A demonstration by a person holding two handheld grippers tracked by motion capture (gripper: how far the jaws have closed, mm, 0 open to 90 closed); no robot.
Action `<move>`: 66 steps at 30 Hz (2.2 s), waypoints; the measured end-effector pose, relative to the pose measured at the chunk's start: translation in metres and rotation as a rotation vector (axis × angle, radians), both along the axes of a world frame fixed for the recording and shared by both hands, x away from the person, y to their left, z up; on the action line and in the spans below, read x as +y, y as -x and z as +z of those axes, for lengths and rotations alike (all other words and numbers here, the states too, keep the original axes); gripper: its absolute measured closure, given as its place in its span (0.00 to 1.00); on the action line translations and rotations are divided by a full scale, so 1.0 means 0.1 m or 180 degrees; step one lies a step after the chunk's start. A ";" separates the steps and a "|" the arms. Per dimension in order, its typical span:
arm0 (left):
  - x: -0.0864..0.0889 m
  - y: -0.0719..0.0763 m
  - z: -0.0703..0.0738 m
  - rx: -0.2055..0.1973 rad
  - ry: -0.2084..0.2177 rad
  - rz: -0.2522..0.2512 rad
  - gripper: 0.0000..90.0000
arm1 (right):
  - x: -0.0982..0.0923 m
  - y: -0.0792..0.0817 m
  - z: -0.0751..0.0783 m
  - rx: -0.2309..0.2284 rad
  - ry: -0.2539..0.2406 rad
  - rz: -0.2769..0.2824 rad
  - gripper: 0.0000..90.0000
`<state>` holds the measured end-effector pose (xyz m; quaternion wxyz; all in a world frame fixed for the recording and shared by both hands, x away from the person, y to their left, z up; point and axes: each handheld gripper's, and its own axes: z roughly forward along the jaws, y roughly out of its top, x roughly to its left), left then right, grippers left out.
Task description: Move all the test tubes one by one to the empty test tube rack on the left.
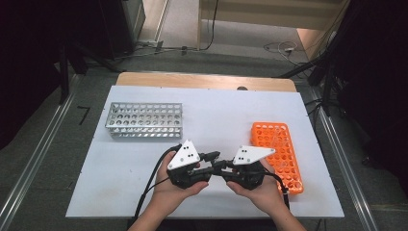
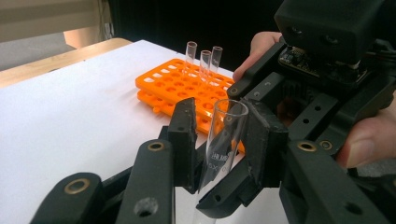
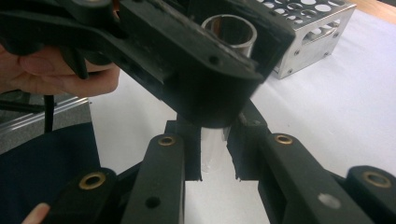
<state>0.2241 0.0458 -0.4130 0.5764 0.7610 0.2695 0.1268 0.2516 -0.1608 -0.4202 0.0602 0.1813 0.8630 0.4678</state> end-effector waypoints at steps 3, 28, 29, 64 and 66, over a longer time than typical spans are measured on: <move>-0.02 0.01 -0.01 -0.0023 -0.0021 0.0004 0.79 | 0.00 0.00 0.00 0.0007 0.0003 0.0003 0.82; 0.23 -0.09 0.10 -0.0048 0.0150 0.0253 0.85 | -0.20 0.03 0.08 -0.0132 -0.0209 -0.0245 0.11; 0.26 -0.10 0.11 -0.0055 0.0160 0.0279 0.85 | -0.20 0.03 0.08 -0.0132 -0.0209 -0.0245 0.11; 0.98 -1.25 0.33 -0.0114 0.0209 0.1120 0.85 | -1.32 0.32 -0.07 -0.0148 -0.0318 -0.0797 0.00; 1.00 -1.32 0.31 -0.0123 0.0169 0.1183 0.85 | -1.33 0.32 -0.07 -0.0150 -0.0343 -0.0809 0.00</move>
